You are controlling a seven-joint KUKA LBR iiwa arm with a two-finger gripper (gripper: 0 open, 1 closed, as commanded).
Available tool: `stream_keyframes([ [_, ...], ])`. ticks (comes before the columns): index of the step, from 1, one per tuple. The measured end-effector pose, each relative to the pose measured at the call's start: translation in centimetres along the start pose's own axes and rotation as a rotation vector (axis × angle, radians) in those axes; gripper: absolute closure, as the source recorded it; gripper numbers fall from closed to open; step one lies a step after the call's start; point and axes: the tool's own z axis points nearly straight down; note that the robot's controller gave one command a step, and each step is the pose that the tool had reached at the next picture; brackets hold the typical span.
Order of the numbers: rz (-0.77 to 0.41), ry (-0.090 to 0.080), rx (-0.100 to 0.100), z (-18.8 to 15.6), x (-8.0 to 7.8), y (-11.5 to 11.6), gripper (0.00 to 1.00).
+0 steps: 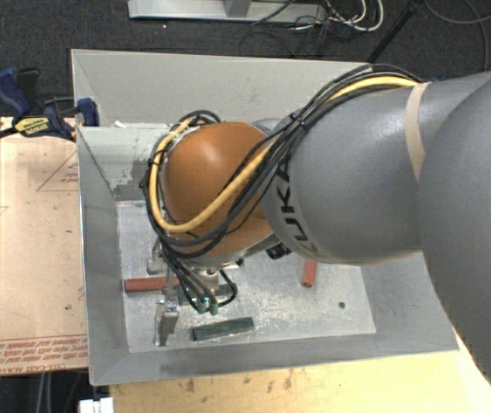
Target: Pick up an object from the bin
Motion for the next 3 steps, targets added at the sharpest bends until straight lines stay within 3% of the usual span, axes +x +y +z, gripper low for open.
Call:
stream_keyframes([
  [1,0.004,-0.007,-0.001,-0.3,-0.2,-0.1,0.0],
  [2,0.048,-0.021,-0.009,11.5,-4.7,-1.4,1.0],
  [3,0.046,-0.013,-0.008,11.7,-4.4,-1.4,0.0],
])
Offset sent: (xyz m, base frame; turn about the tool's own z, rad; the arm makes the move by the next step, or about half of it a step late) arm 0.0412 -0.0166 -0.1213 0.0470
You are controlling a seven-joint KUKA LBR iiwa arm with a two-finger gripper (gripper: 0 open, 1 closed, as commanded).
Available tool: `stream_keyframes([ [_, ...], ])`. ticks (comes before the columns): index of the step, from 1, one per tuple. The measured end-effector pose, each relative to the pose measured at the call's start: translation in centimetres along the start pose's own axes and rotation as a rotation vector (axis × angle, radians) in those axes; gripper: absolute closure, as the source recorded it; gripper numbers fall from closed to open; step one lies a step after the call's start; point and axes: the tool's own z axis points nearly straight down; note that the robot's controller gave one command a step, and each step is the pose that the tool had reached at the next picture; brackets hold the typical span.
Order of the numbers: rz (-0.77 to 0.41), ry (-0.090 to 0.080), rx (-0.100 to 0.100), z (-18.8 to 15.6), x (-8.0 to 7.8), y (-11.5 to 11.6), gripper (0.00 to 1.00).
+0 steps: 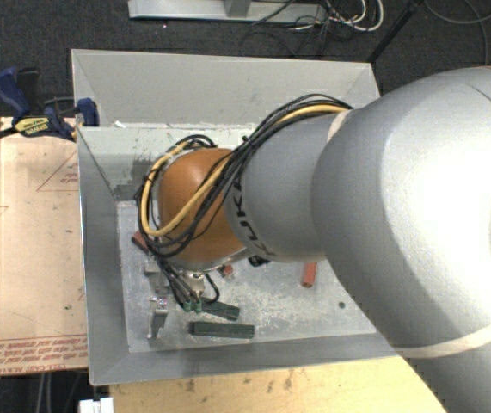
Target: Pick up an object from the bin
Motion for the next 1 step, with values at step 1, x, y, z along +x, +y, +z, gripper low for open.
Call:
stream_keyframes([
  [1,0.0,-0.001,0.0,0.0,-0.02,-0.01,0.0],
])
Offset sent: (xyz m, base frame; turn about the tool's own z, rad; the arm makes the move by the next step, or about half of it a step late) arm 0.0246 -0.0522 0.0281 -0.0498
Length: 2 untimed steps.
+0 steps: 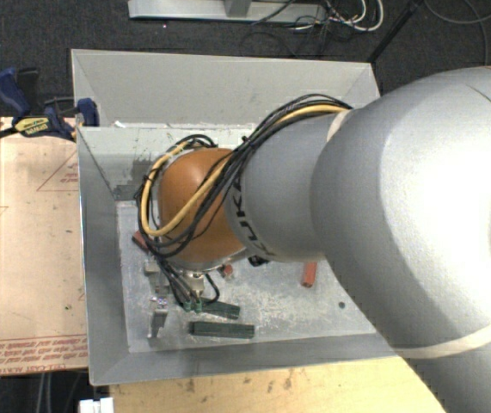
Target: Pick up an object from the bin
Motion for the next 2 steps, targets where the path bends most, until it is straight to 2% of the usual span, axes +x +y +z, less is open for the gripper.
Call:
stream_keyframes([
  [1,-0.026,0.005,-0.001,-0.8,-0.6,-1.2,0.0],
  [2,-0.091,-0.006,-0.002,-0.4,-1.1,-4.1,0.0],
])
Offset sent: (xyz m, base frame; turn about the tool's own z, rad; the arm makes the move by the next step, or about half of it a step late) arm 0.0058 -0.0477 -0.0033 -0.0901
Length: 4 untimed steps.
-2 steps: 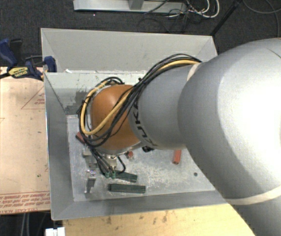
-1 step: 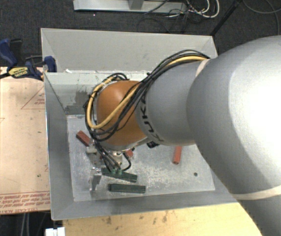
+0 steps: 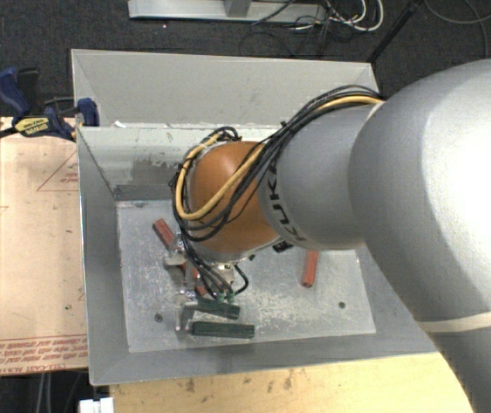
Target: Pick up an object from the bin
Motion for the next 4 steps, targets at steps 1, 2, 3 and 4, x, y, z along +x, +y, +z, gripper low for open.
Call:
stream_keyframes([
  [1,-0.095,-0.012,0.0,0.0,2.2,-1.3,0.0],
  [2,0.075,-0.002,-0.004,-0.2,0.2,-7.2,1.0],
  [3,0.075,-0.002,-0.003,-0.2,0.2,-7.2,1.0],
  [4,0.055,0.006,0.007,-16.7,0.9,-8.5,1.0],
])
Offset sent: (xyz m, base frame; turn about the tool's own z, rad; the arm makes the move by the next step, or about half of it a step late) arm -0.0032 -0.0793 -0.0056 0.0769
